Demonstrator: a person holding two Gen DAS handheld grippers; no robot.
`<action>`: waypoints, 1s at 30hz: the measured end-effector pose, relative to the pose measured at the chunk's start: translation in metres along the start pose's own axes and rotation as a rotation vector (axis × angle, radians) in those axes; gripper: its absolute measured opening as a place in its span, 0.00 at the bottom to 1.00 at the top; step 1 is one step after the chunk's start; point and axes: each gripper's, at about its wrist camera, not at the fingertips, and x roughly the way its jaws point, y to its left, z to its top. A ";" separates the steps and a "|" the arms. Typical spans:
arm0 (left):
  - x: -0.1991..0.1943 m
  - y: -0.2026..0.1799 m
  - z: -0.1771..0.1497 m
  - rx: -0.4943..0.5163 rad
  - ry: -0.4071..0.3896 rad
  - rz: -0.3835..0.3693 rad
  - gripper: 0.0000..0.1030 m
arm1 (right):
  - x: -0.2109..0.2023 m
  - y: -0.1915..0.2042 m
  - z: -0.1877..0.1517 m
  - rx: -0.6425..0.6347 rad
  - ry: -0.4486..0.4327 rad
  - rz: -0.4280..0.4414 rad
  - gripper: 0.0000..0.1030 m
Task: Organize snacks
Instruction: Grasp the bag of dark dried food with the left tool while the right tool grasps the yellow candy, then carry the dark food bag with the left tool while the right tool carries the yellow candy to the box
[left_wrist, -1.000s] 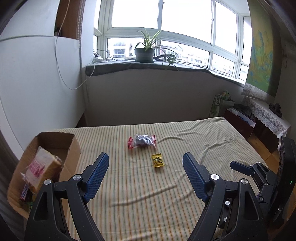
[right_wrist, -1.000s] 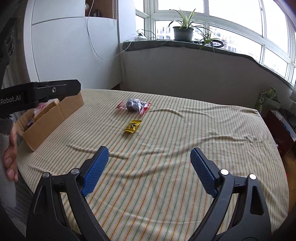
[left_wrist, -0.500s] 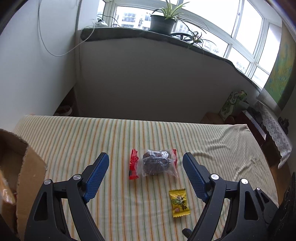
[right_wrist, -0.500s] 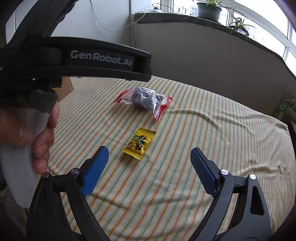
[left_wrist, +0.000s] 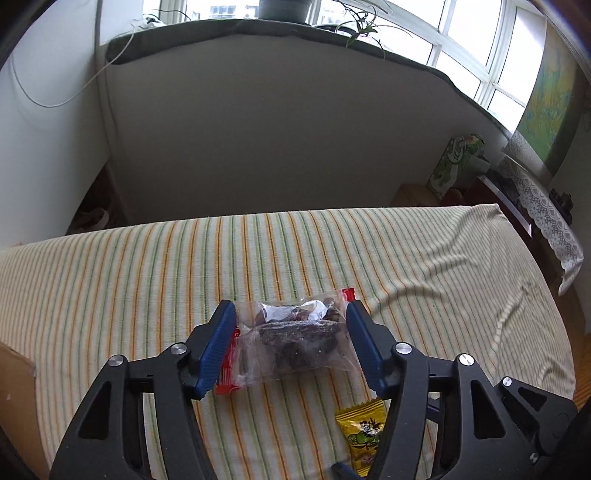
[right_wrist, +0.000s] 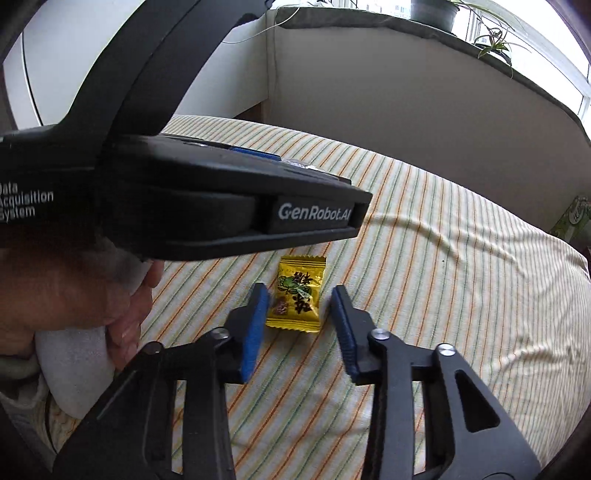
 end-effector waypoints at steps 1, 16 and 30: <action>0.000 -0.001 -0.001 0.009 -0.005 -0.001 0.56 | -0.001 -0.001 -0.001 0.002 -0.001 0.006 0.27; -0.045 0.019 -0.029 -0.039 -0.071 -0.024 0.50 | -0.035 -0.019 -0.033 0.087 -0.053 -0.002 0.27; -0.152 -0.009 -0.094 0.011 -0.245 0.001 0.50 | -0.114 -0.003 -0.065 0.119 -0.179 -0.035 0.27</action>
